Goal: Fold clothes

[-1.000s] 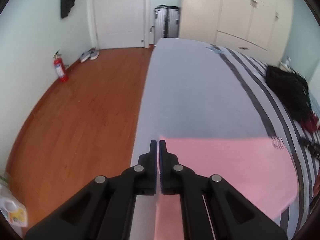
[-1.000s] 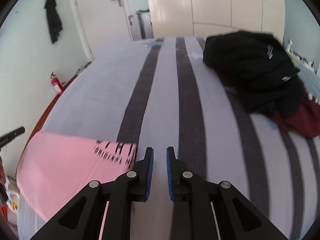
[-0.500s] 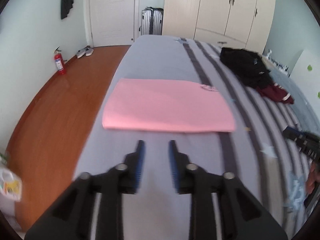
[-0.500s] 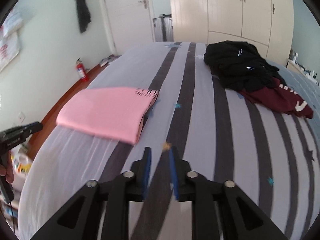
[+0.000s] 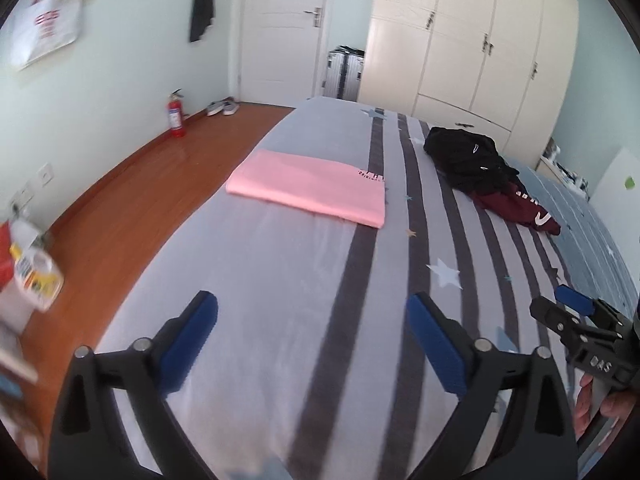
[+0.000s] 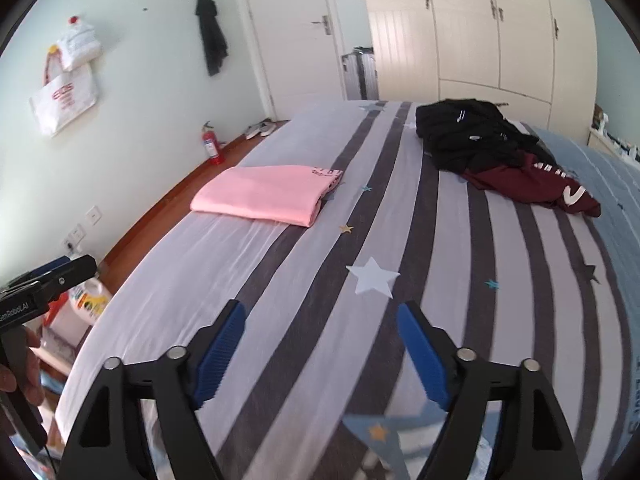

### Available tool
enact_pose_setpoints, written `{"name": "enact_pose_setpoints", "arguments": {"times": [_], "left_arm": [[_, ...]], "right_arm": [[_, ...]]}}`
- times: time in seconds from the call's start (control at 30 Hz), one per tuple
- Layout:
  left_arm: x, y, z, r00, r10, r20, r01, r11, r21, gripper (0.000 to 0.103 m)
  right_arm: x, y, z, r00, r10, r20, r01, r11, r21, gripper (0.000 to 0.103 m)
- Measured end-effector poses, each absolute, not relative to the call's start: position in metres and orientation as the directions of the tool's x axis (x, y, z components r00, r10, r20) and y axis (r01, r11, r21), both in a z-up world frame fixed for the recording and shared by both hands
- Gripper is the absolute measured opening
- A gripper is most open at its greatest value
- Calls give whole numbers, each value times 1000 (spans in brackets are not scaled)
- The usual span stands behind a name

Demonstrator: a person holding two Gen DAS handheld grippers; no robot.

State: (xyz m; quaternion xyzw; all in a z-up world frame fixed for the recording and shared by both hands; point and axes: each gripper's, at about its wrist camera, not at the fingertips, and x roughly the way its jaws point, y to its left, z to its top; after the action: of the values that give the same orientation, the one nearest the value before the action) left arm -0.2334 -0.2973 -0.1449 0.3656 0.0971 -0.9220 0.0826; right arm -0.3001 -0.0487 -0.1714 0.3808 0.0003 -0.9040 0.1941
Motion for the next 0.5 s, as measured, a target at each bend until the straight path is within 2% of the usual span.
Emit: {"name": "enact_pose_setpoints", "arguments": {"times": [0.07, 0.33, 0.37, 0.5], "left_arm": [[-217, -286, -140, -718, -102, -689, 245, -963, -112, 100], [-172, -253, -143, -744, -81, -663, 209, -971, -115, 102], [-166, -250, -147, -748, -77, -659, 201, -973, -113, 102], [-145, -236, -169, -762, -66, -644, 175, -979, -106, 102]], "right_arm": [[-283, -41, -162, -646, -358, -675, 378, -917, 125, 90], [-230, -20, -154, -649, -394, -651, 413, -901, 134, 96], [-226, -18, -157, -652, -400, -644, 417, -899, 137, 102], [-210, -15, -176, -667, -416, -619, 420, -895, 149, 102]]}}
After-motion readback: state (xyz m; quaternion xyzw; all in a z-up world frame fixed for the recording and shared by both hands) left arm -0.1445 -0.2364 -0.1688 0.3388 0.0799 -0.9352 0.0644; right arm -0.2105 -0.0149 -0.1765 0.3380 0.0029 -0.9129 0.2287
